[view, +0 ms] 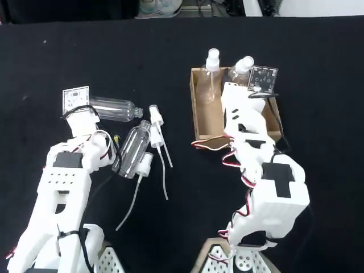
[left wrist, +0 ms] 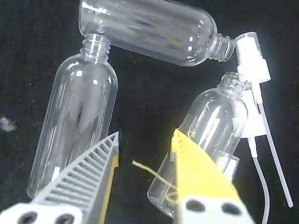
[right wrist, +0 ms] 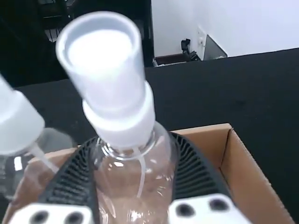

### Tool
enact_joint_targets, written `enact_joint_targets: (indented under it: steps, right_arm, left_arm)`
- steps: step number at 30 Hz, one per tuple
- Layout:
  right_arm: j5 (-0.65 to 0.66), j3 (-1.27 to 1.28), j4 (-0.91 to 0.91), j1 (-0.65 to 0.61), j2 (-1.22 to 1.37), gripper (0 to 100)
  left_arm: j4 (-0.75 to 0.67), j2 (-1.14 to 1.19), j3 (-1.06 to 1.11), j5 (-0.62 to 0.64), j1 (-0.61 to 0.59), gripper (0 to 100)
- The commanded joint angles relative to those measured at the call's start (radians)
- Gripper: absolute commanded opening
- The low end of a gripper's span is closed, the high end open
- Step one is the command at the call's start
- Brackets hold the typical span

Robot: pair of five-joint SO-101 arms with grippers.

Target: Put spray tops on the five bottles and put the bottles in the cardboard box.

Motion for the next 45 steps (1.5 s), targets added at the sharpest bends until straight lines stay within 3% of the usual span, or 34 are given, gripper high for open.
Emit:
enact_joint_targets:
  steps: [1, 45]
  right_arm:
    - [0.0, -0.067, -0.025, -0.008, -0.007, 1.2]
    - [0.002, -0.059, -0.021, 0.003, -0.005, 1.3]
  left_arm:
    - [-0.021, 0.002, -0.007, 0.006, 0.008, 18]
    - [-0.015, 0.002, -0.005, 0.006, 0.008, 18]
